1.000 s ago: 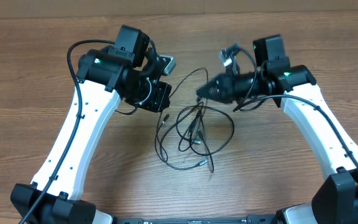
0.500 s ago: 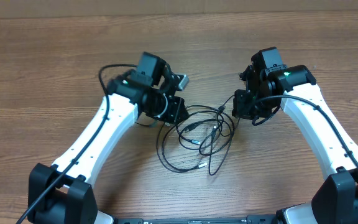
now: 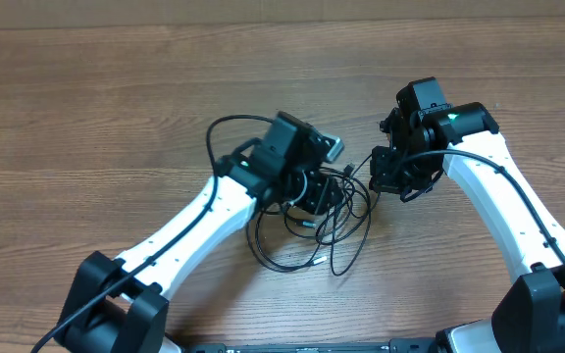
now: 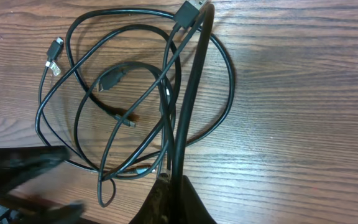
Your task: Untangle cables
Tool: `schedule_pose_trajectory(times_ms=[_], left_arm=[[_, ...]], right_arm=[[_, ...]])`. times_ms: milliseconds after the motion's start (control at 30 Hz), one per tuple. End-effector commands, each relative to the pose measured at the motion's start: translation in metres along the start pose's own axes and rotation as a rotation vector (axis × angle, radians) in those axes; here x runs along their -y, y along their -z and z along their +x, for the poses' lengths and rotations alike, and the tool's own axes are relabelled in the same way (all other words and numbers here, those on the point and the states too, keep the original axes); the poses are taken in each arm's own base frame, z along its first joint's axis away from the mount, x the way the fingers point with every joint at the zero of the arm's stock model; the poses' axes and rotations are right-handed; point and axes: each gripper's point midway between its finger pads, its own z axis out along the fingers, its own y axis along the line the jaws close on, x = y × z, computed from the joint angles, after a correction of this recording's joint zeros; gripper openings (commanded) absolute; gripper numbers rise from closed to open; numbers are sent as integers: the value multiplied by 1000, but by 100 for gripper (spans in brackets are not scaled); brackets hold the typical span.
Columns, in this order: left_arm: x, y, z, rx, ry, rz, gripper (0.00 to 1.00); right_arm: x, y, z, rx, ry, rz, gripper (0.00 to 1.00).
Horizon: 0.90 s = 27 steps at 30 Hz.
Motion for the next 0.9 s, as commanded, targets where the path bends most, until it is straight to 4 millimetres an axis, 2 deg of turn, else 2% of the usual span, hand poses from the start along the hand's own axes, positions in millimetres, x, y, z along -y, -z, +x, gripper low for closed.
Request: schedule_pose_trajectory(times_ms=[0, 267, 333, 367, 400, 433, 600, 700, 767, 867], left_arm=[[-12, -20, 14, -47, 11, -75, 38], [-34, -61, 45, -177, 100, -104, 38], [-41, -70, 54, -207, 115, -113, 30], [-45, -75, 58, -222, 122, -119, 22], [-49, -79, 61, -232, 128, -124, 9], [-52, -83, 63, -240, 133, -127, 4], [-65, -97, 68, -247, 158, -159, 4], [-80, -97, 71, -247, 182, -237, 4], [-91, -95, 73, -241, 198, -305, 4], [-98, -93, 72, -231, 216, -348, 4]], right_arm=[[2, 1, -1, 3, 7, 11, 4], [9, 1, -2, 11, 6, 48, 4], [9, 1, -1, 8, 5, 52, 4], [9, 1, -1, 6, 4, 52, 4], [10, 1, 0, 3, 3, 53, 4], [10, 1, 1, 0, 2, 53, 4], [9, 4, 2, -9, 11, 51, 4], [2, 19, 1, -7, 54, 39, 4], [-2, 36, -5, 17, 51, 34, 4], [-8, 62, -14, 65, 53, 25, 4]])
